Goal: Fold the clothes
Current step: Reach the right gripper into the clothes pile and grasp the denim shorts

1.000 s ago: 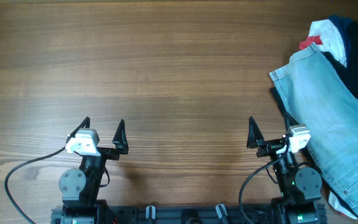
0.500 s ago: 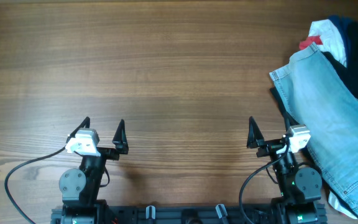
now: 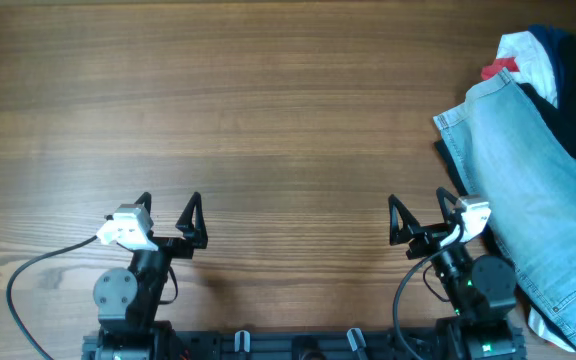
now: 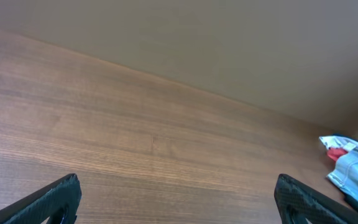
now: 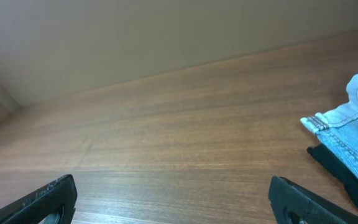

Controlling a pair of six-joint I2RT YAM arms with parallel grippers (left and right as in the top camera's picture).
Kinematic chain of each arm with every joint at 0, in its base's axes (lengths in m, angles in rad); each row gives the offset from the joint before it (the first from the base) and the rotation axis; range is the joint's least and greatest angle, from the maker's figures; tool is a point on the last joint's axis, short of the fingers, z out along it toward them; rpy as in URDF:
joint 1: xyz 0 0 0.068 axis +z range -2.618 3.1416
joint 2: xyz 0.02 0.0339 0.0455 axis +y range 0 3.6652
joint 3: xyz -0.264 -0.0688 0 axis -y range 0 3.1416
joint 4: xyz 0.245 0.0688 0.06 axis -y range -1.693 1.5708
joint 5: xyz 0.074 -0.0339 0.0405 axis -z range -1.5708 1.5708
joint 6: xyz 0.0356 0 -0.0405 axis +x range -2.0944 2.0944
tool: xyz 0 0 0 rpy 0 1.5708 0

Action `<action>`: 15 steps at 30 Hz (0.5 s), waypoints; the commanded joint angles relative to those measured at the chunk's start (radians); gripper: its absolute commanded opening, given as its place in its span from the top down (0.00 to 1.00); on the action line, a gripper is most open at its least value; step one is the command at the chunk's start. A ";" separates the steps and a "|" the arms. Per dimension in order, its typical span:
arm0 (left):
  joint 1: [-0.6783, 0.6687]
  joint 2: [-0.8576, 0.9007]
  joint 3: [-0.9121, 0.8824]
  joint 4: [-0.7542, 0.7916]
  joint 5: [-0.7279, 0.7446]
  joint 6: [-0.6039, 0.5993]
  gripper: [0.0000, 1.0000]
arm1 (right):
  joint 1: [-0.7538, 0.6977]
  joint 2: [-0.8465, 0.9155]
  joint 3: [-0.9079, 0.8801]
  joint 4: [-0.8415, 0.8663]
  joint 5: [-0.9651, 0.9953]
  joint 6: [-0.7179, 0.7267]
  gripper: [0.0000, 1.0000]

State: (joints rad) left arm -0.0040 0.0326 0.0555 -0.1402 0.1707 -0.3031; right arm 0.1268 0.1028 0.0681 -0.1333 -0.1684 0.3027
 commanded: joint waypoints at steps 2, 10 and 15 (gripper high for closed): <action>0.006 0.077 0.130 -0.068 0.019 -0.019 0.00 | -0.008 0.106 0.137 -0.044 -0.026 0.012 0.00; 0.006 0.390 0.436 -0.305 0.023 -0.019 0.00 | -0.008 0.438 0.434 -0.297 -0.008 0.010 0.00; 0.006 0.610 0.663 -0.554 0.023 -0.019 0.00 | -0.008 0.683 0.619 -0.457 -0.002 -0.075 0.00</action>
State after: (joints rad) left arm -0.0040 0.5301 0.5858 -0.6006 0.1848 -0.3145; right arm 0.1268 0.6476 0.5655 -0.5270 -0.1791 0.3008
